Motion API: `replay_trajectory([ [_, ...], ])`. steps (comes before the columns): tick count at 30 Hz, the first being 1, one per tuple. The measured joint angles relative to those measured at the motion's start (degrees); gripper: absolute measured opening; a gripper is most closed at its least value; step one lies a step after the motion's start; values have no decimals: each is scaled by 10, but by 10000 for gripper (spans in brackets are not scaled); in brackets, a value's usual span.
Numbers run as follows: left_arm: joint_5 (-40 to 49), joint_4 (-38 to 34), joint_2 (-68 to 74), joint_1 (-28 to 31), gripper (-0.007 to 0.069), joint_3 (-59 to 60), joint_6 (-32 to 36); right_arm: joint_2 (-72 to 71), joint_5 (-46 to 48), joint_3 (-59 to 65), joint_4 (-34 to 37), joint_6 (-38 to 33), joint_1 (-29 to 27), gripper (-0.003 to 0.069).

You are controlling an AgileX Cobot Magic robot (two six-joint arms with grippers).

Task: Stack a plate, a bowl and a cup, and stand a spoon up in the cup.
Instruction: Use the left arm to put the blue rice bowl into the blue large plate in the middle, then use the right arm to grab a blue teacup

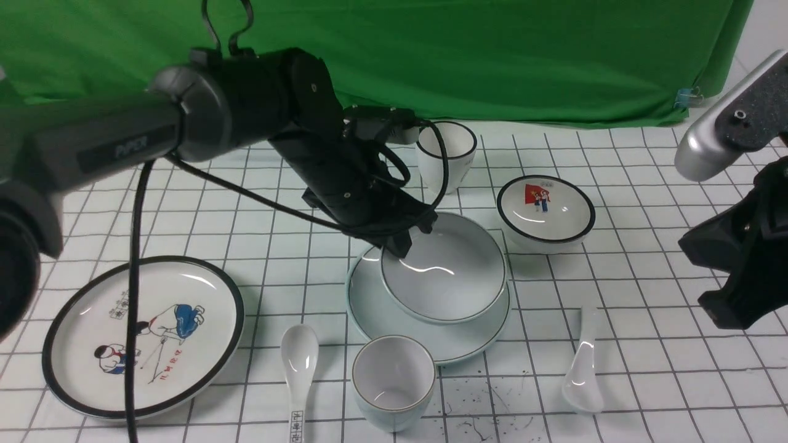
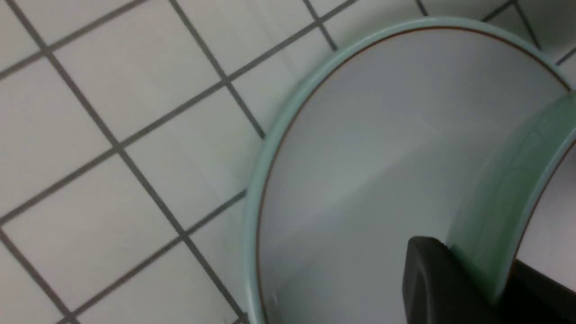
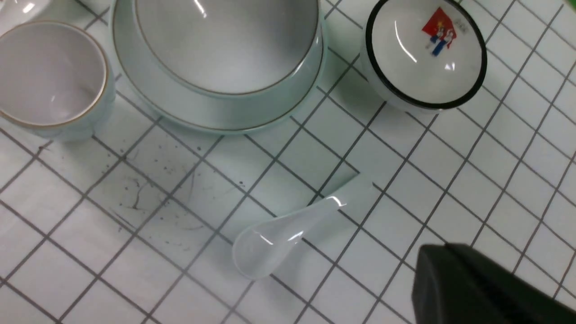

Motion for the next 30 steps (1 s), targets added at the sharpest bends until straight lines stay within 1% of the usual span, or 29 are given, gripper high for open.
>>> replay_trajectory([
  [8,-11,15,20,0,2,1,-10,0,1,0,0,1,0,14],
  [10,-11,19,25,0,31,1,-11,0,1,0,0,2,0,14],
  [13,-7,44,25,0,114,1,-18,0,-6,0,0,2,0,14],
  [14,-6,47,25,0,122,-1,-19,0,-6,0,0,2,0,14],
  [15,10,78,19,0,193,-9,-37,0,-12,-1,0,2,0,14],
  [16,16,94,15,0,218,-13,-44,0,-12,-2,0,2,0,15],
  [17,31,114,4,0,269,-26,-53,2,-10,-4,0,2,0,19],
  [20,66,168,-39,0,374,-63,-66,14,2,-23,6,2,0,49],
  [23,86,206,-101,0,428,-85,-87,38,28,-48,12,2,4,116],
  [24,88,216,-112,0,432,-87,-91,42,30,-50,12,2,7,128],
  [25,96,244,-162,0,431,-86,-108,61,48,-66,12,2,20,181],
  [26,96,248,-168,0,429,-86,-111,66,50,-66,12,2,24,188],
  [27,99,269,-208,0,407,-78,-126,80,58,-80,12,2,39,233],
  [28,100,283,-237,0,382,-67,-136,93,61,-87,12,2,55,259],
  [29,100,294,-273,0,342,-47,-146,111,62,-96,13,2,81,282],
  [30,99,299,-303,0,301,-24,-153,123,59,-103,13,2,100,290],
])
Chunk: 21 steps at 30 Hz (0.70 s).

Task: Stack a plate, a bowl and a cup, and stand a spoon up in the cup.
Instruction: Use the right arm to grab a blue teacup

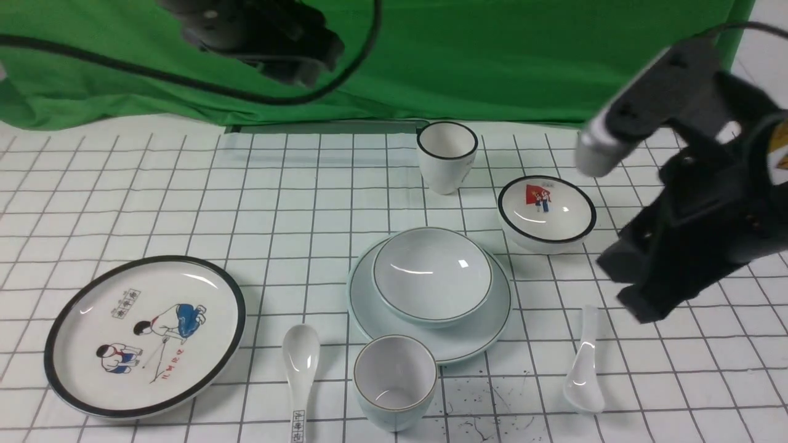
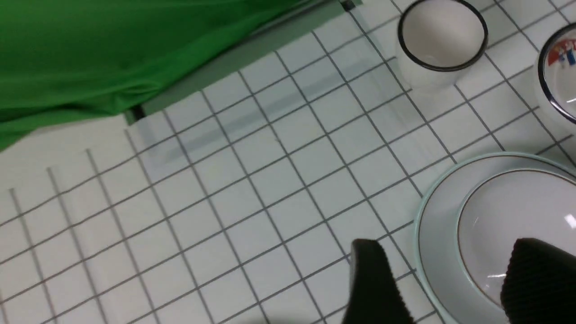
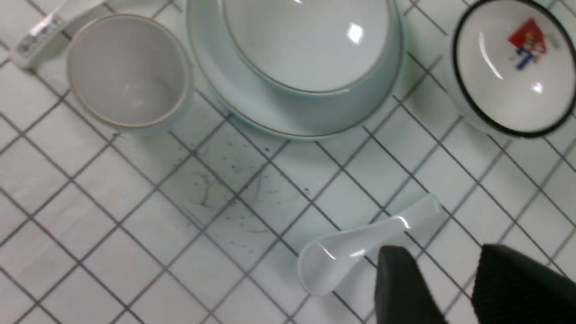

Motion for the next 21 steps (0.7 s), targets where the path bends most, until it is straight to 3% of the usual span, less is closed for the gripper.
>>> replay_trajectory([
  [1,0,1,-12,0,283,10,-3,0,0,0,0,0,0,290],
  [4,-22,-1,-117,0,118,119,-19,51,-13,-21,1,1,66,302],
  [8,-50,-17,-218,0,-16,249,-27,107,-27,-47,6,14,99,319],
  [16,-66,-64,-344,0,-36,400,-34,211,-42,-81,4,42,101,544],
  [21,-68,-65,-363,0,-36,421,-35,258,-57,-81,4,55,101,547],
])
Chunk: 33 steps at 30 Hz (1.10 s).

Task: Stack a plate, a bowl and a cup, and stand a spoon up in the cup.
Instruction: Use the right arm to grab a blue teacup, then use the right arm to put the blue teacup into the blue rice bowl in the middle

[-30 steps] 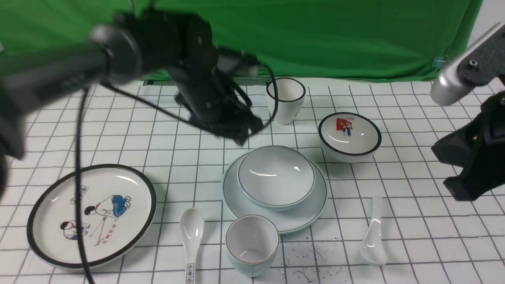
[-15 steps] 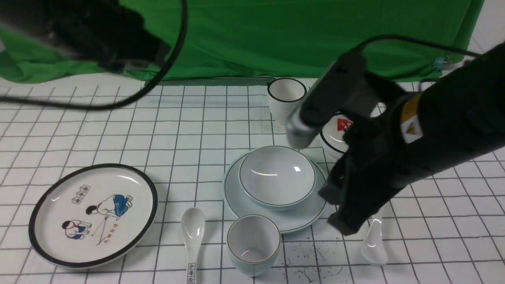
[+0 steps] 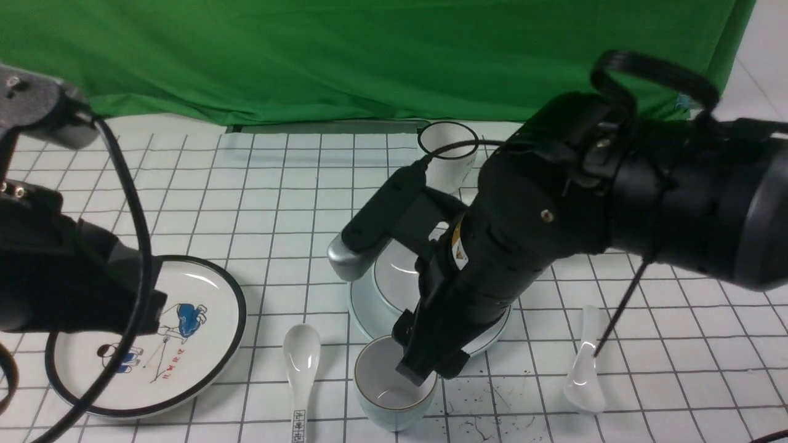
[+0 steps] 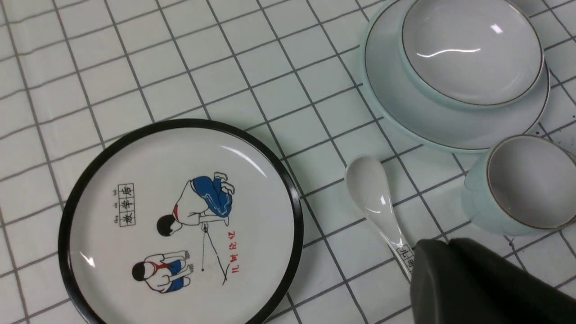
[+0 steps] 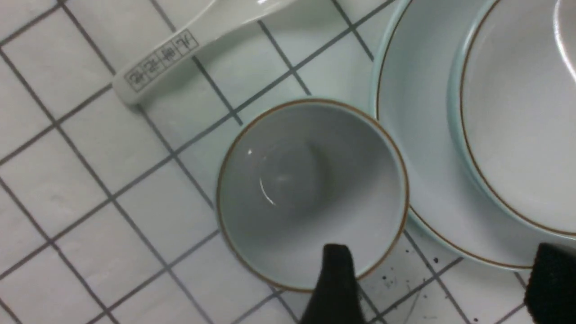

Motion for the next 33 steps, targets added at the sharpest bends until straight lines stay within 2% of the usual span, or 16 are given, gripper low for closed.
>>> replay_trajectory([
  [5,2,0,-2,0,-36,7,-1,44,-11,0,1,11,0,505],
  [9,2,0,-2,0,-36,8,-1,68,-29,0,2,24,0,442],
  [12,2,0,-2,0,-36,8,-1,77,-35,0,2,25,0,350],
  [15,2,0,-2,0,-36,8,-1,80,-36,0,2,27,0,141],
  [17,2,0,-2,0,-36,8,-1,75,-29,-5,6,29,0,79],
  [24,3,0,-2,0,-36,8,-1,23,49,-69,-1,2,-6,83],
  [28,-5,0,-2,0,-36,8,-1,19,79,-165,0,-15,-63,83],
  [33,-15,0,-2,0,-36,8,1,81,86,-226,-4,-19,-133,83],
])
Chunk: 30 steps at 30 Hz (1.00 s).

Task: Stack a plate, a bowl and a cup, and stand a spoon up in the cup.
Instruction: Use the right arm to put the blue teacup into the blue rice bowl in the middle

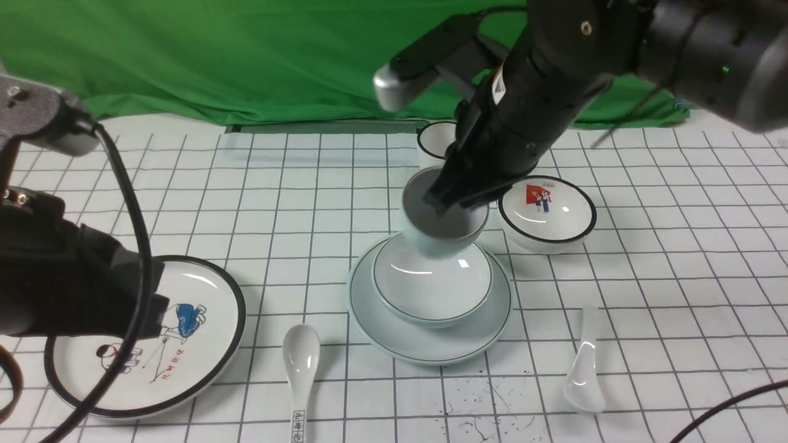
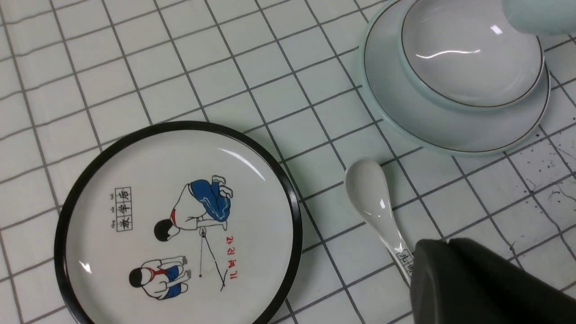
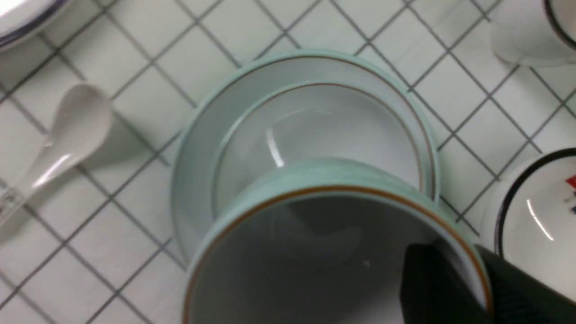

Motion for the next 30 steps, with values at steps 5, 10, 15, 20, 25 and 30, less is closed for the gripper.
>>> replay_trajectory([
  [5,-1,3,0,0,-36,0,0,61,11,-18,0,0,-18,83],
  [10,-2,4,0,0,-36,0,3,106,11,-22,3,0,-20,83],
  [15,-2,4,0,0,-36,0,3,117,-2,-23,6,5,-20,83],
  [20,-2,4,0,0,-36,0,3,119,-18,-24,26,8,-20,83],
  [25,-2,4,0,0,-36,0,3,124,-23,-24,31,13,-20,87],
  [30,-2,4,0,0,-36,0,3,125,-12,-25,31,19,-20,198],
])
